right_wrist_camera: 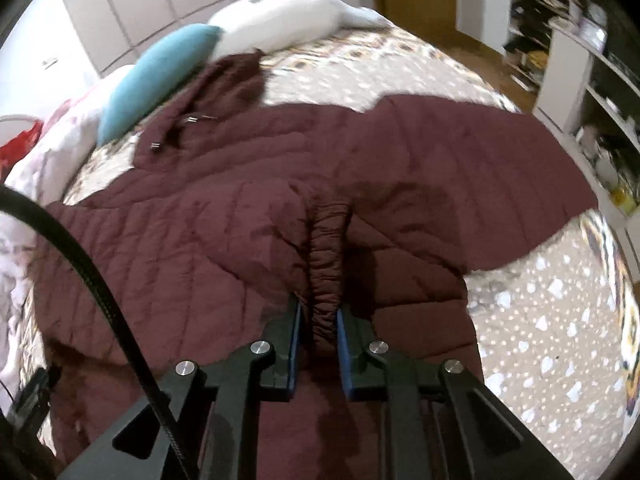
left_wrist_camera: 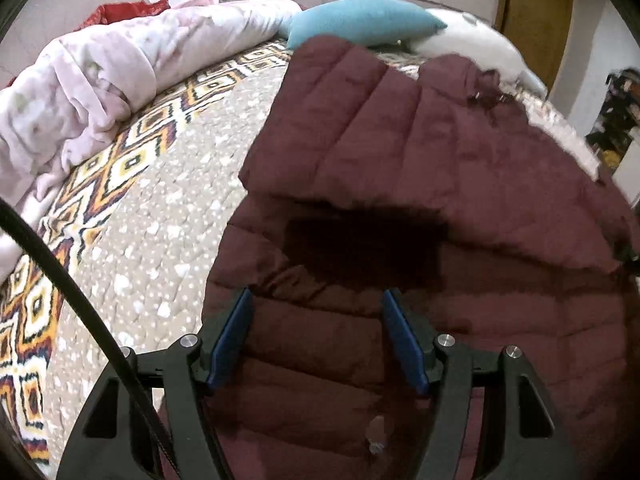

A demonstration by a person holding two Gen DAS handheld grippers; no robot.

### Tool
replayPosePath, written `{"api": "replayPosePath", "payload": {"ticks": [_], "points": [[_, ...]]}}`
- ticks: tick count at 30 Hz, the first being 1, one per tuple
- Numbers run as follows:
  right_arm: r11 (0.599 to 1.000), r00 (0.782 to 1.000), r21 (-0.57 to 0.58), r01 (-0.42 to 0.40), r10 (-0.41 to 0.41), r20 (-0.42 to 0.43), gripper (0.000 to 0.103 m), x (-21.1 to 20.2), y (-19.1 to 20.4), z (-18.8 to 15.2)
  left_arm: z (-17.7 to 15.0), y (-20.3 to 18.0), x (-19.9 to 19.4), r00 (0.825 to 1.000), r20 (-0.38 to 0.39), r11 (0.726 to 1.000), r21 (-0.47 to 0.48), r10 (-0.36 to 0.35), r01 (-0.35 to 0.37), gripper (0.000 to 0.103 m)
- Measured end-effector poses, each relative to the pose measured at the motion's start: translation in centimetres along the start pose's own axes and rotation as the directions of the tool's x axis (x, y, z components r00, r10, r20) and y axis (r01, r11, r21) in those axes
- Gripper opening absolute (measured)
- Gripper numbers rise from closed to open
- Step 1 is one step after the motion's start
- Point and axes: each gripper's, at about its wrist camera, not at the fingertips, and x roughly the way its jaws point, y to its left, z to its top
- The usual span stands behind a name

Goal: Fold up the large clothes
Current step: 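Fold the sleeve across the jacket body with the right gripper and release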

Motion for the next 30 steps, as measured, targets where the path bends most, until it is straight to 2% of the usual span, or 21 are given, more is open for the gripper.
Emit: {"api": "replayPosePath", "payload": {"ticks": [3,6,7,9,12,14,16,19,21,23,26,27,28,30], "points": [[0.998,0.998,0.007,-0.057,0.057,-0.002,0.019,0.5,-0.9,0.0,-0.7,-1.1,0.2,0.997,0.041,0.996,0.054,0.062,-0.064,0.068],[0.976,0.982,0.104,-0.189,0.186,0.037,0.023,-1.0,-3.9,0.1,-1.5,-1.8,0.4,0.99,0.083,0.989,0.089,0.112,-0.12,0.069],[0.966,0.976,0.146,-0.212,0.204,0.069,0.029,-1.9,-5.6,0.0,-1.6,-1.9,0.4,0.989,0.088,0.987,0.092,0.121,-0.129,0.07],[0.958,0.979,0.223,-0.183,0.156,0.134,0.031,-3.5,-9.6,0.1,-1.7,-1.8,0.4,0.988,0.093,0.987,0.088,0.124,-0.133,0.071],[0.921,0.983,0.366,-0.135,0.079,0.164,0.031,-4.1,-16.9,0.4,-1.7,-1.3,0.5,0.99,0.093,0.991,0.066,0.107,-0.114,0.072],[0.862,0.984,0.494,-0.117,0.035,0.172,0.031,-3.8,-22.3,0.5,-1.7,-1.3,0.6,0.99,0.094,0.992,0.06,0.104,-0.11,0.073],[0.798,0.982,0.584,-0.147,0.047,0.183,0.034,-3.0,-25.8,0.7,-1.7,-1.2,0.6,0.99,0.095,0.991,0.065,0.108,-0.114,0.073],[0.715,0.972,0.664,-0.217,0.099,0.211,0.034,-1.4,-28.7,1.4,-1.7,-1.2,0.7,0.99,0.095,0.992,0.062,0.108,-0.114,0.074],[0.639,0.963,0.723,-0.264,0.135,0.233,0.034,0.3,-30.0,2.0,-1.7,-1.1,0.8,0.99,0.094,0.992,0.057,0.103,-0.109,0.074],[0.592,0.955,0.749,-0.296,0.158,0.253,0.034,1.6,-30.6,2.9,-1.7,-1.2,0.8,0.99,0.094,0.992,0.057,0.104,-0.11,0.074],[0.601,0.961,0.753,-0.27,0.118,0.251,0.034,2.1,-29.9,4.7,-1.6,-1.1,0.8,0.99,0.094,0.993,0.055,0.102,-0.108,0.074],[0.622,0.964,0.739,-0.258,0.111,0.243,0.03,2.1,-29.2,5.5,-1.6,-1.1,0.8,0.99,0.094,0.993,0.055,0.102,-0.107,0.074],[0.666,0.968,0.709,-0.232,0.089,0.234,0.016,1.6,-28.5,6.6,-1.7,-1.2,0.9,0.99,0.094,0.993,0.053,0.101,-0.107,0.074],[0.739,0.967,0.643,-0.202,0.048,0.249,0.01,0.0,-27.1,8.2,-1.6,-1.1,0.9,0.991,0.095,0.993,0.05,0.1,-0.105,0.075]]}}
